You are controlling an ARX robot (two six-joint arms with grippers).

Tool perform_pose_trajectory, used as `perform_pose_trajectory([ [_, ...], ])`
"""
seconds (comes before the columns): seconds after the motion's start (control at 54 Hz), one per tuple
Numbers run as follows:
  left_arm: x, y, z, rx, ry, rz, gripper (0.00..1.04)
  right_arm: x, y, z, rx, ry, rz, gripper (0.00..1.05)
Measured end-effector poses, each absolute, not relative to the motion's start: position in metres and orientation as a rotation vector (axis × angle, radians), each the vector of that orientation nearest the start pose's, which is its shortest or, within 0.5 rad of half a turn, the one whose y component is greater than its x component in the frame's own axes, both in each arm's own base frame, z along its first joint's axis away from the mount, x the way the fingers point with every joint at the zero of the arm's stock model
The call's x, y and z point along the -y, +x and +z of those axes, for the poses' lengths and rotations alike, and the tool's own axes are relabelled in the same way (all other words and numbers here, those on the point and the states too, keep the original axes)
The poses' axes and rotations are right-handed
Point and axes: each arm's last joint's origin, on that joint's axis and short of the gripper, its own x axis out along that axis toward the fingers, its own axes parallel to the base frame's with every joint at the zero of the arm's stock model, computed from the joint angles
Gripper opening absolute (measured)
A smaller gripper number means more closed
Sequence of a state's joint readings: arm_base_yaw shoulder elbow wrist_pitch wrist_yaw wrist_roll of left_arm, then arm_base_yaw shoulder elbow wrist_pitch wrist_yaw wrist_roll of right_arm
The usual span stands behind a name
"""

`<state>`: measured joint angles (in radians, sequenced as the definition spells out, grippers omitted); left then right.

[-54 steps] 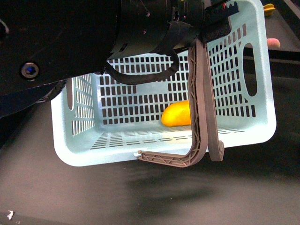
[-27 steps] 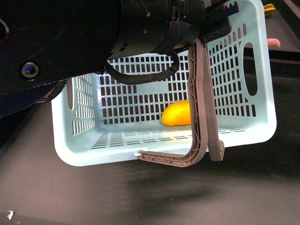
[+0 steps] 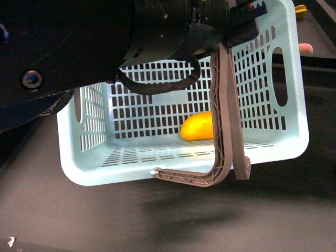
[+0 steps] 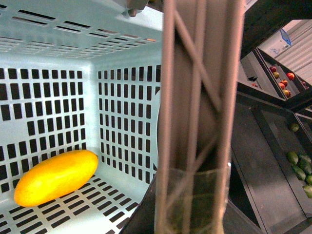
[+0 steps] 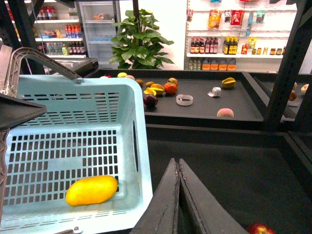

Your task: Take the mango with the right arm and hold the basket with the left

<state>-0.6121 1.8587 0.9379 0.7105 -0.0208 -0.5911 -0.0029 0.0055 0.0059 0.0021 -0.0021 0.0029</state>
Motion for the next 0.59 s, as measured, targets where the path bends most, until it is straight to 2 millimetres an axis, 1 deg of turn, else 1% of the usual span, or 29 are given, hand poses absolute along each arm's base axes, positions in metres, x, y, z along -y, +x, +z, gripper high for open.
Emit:
perform_pose_trajectory([
  [0.574,0.2211,0.3159,0.1776,-0.371,-0.510,-0.509,0.06,0.0002,0.0977,0.1653,0.002,0.003,-0.001,0.02],
  [0.592,0.2209,0.3160,0.1776,-0.371,-0.510,-0.509,0.06,0.0002,0.0977,0.1653,0.002,0.001,-0.001,0.03],
])
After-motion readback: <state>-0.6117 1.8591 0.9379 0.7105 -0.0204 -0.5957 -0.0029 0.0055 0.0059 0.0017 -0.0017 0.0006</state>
